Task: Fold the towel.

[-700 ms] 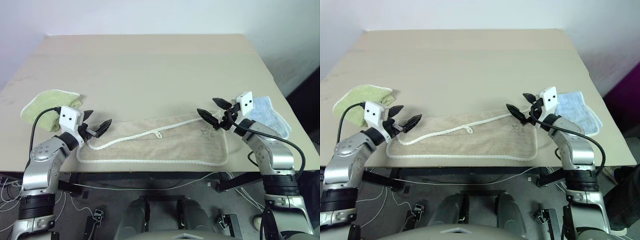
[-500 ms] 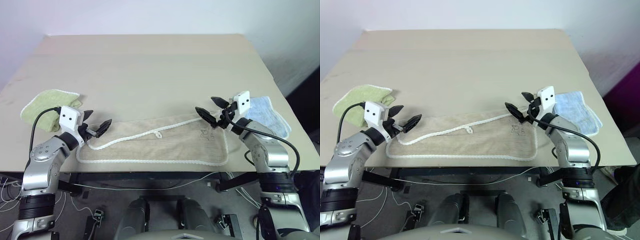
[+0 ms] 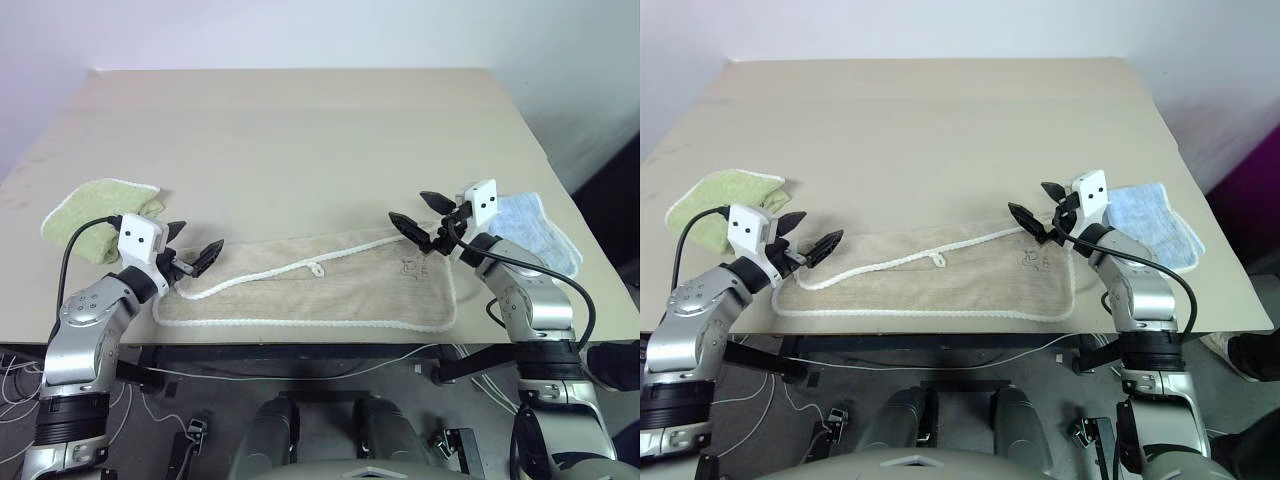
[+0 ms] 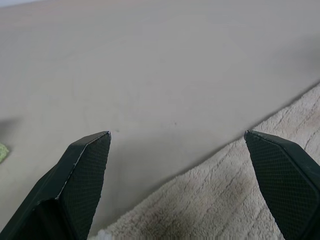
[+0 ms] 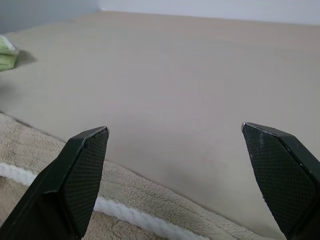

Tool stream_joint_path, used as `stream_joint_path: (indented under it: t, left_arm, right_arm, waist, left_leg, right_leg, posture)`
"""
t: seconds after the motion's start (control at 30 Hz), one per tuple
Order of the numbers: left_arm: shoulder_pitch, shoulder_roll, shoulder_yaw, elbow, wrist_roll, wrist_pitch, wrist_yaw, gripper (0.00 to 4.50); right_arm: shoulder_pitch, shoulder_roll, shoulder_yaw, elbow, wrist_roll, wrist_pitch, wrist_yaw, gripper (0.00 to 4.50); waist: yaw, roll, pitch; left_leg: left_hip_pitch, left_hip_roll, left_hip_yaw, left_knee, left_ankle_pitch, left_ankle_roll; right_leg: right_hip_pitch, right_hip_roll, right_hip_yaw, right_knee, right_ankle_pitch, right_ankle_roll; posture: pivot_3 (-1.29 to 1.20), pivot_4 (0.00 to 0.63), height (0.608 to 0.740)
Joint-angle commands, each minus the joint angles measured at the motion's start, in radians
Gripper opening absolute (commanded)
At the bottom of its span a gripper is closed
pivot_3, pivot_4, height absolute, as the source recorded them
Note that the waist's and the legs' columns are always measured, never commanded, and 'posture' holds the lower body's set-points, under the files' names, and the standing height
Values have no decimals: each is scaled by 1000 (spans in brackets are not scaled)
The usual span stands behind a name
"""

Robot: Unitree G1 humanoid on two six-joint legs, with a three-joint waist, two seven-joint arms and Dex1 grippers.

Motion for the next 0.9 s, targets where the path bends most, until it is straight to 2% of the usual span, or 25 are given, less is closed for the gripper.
stream_joint_path:
  t: [0.03,0.3,0.47,0.57,0.63,0.73,0.9]
  left_arm:
    - [-5,-5,-1,-45,-4,-5,9,4500]
    - [14,35,2,-51,-5,-1,-37,4500]
    - [43,163,49,10,11,-89,-160,4500]
    - [102,282,41,57,38,-234,-342,4500]
    - [120,333,52,70,-7,-248,-444,4500]
    - [116,381,50,85,-25,-262,-525,4500]
    - [105,414,-8,146,79,-434,-586,4500]
  right_arm:
    - [3,-28,-16,-35,-7,-28,9,4468]
    - [-2,-50,3,-65,-25,-23,17,4468]
    - [-3,-30,24,-56,-36,-27,9,4468]
    - [-5,-13,38,-34,-45,-41,5,4468]
    - [-6,-1,45,-21,-49,-51,0,4468]
    - [-1,18,51,-19,-54,-59,-10,4468]
    - [12,31,52,-19,-57,-67,-15,4468]
  waist:
    - [0,0,0]
    - [-3,0,0]
    - [-3,0,0]
    - [-3,0,0]
    - [-3,2,1]
    - [-1,2,1]
    - [-2,3,1]
  left_leg:
    - [0,0,0,0,0,0]
    - [0,0,0,0,0,0]
    - [0,1,0,-1,0,0]
    - [0,0,0,-1,0,0]
    - [0,0,1,-1,0,0]
    - [0,0,0,-2,0,0]
    - [0,0,0,-2,0,0]
  right_leg:
    - [0,0,0,0,0,0]
    - [0,0,0,0,0,0]
    - [0,0,1,0,0,0]
    - [0,0,0,-1,0,0]
    - [0,-1,1,-2,0,-1]
    - [0,-2,0,-1,0,-1]
    - [0,-2,0,-2,0,-1]
  posture:
    - [0,150,740]
    - [0,150,740]
    - [0,150,740]
    - [0,150,740]
    - [0,150,740]
    - [0,150,740]
    - [0,150,740]
